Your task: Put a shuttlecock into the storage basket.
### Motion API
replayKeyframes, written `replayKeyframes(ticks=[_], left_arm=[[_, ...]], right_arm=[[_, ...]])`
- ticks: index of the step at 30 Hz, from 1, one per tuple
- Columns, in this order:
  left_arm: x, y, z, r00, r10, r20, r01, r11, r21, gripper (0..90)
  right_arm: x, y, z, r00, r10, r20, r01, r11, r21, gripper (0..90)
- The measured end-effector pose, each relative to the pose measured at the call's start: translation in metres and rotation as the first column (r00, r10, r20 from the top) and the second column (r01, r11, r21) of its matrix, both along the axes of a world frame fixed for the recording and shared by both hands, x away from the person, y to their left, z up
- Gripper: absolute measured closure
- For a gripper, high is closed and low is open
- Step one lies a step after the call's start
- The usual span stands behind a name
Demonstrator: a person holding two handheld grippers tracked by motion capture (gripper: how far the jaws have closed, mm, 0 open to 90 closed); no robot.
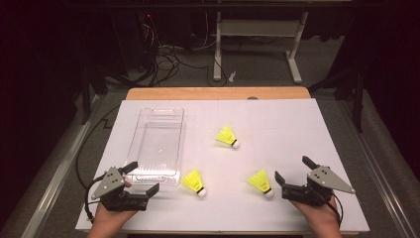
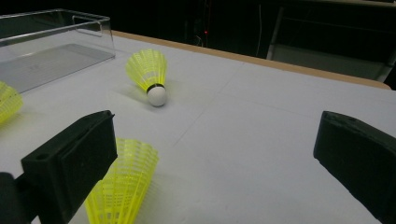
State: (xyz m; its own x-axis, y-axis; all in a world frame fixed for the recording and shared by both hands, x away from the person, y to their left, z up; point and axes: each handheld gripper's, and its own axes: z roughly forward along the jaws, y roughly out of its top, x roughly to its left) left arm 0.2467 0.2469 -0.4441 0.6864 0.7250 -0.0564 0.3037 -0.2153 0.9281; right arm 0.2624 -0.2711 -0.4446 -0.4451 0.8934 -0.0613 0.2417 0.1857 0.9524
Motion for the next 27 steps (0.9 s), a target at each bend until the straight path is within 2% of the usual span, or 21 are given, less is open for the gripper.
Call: replayKeyframes(ticks=[4, 6, 11, 13, 17, 27], left_arm=[[0.0005, 0.0000, -0.0002, 1.0000, -0.002, -0.002, 0.002, 1.0000, 0.004, 0.2], [0.0005, 0.0000, 0.0001, 1.0000, 0.000, -0.001, 0.000, 1.0000, -0.001, 0.2], [0.0011, -0.0002, 0.0008, 1.0000, 0.002, -0.003, -0.002, 1.0000, -0.001, 0.2], [0.0012, -0.0004, 0.0007, 1.0000, 0.005, -0.004, -0.005, 1.0000, -0.007, 0.2], [0.0020, -0.0014, 0.0001, 1.0000, 0.002, -0.005, -0.002, 1.0000, -0.003, 0.2], [-0.0024, 0.0009, 0.0012, 1.0000, 0.001, 0.000, -0.001, 1.0000, -0.004, 0.2]], right_arm=[[0.0001, -0.0018, 0.0004, 1.0000, -0.009, -0.002, 0.009, 1.000, 0.012, 0.1], [0.0004, -0.0013, -0.0014, 0.9999, -0.005, -0.011, 0.005, 1.000, -0.003, 0.1], [0.0011, 0.0002, -0.0024, 0.9999, -0.001, -0.010, 0.001, 1.000, -0.007, 0.1], [0.0023, 0.0009, -0.0050, 0.9998, 0.006, -0.019, -0.007, 1.000, -0.027, 0.1], [0.0041, 0.0003, -0.0058, 0.9997, 0.004, -0.023, -0.005, 1.000, -0.019, 0.1], [-0.0002, 0.0034, -0.0025, 0.9999, 0.007, -0.012, -0.007, 1.000, -0.030, 0.1]])
